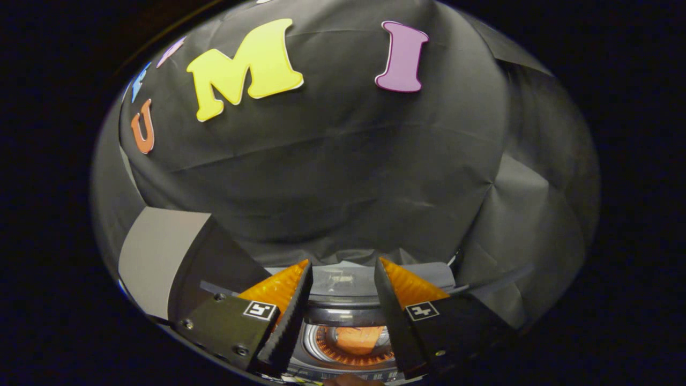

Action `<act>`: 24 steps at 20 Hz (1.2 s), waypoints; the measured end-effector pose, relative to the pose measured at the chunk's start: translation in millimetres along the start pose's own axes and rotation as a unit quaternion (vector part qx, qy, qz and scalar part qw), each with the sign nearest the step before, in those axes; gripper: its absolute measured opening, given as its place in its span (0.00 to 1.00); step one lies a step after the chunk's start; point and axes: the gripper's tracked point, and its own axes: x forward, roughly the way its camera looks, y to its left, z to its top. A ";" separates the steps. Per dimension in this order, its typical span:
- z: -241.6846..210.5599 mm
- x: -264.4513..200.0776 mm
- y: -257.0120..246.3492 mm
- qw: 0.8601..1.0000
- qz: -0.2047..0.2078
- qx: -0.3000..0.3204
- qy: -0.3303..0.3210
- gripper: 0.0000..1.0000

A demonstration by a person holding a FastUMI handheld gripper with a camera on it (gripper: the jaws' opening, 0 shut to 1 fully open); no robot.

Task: Put the clothes into the washing machine and then close the washing machine lid.

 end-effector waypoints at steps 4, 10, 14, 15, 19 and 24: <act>-20.4 -14.5 -0.3 1.000 0.006 -0.005 0.006 0.74; -56.4 -19.5 -13.1 0.999 0.000 0.019 0.033 0.74; -93.6 -14.1 -21.8 0.997 0.004 0.049 0.066 0.74; -103.3 -13.4 -25.6 0.996 0.001 0.046 0.071 0.74; -130.9 -19.9 -31.5 0.996 -0.002 0.028 0.084 0.74; -144.9 -31.7 -31.6 0.996 -0.006 0.042 0.082 0.74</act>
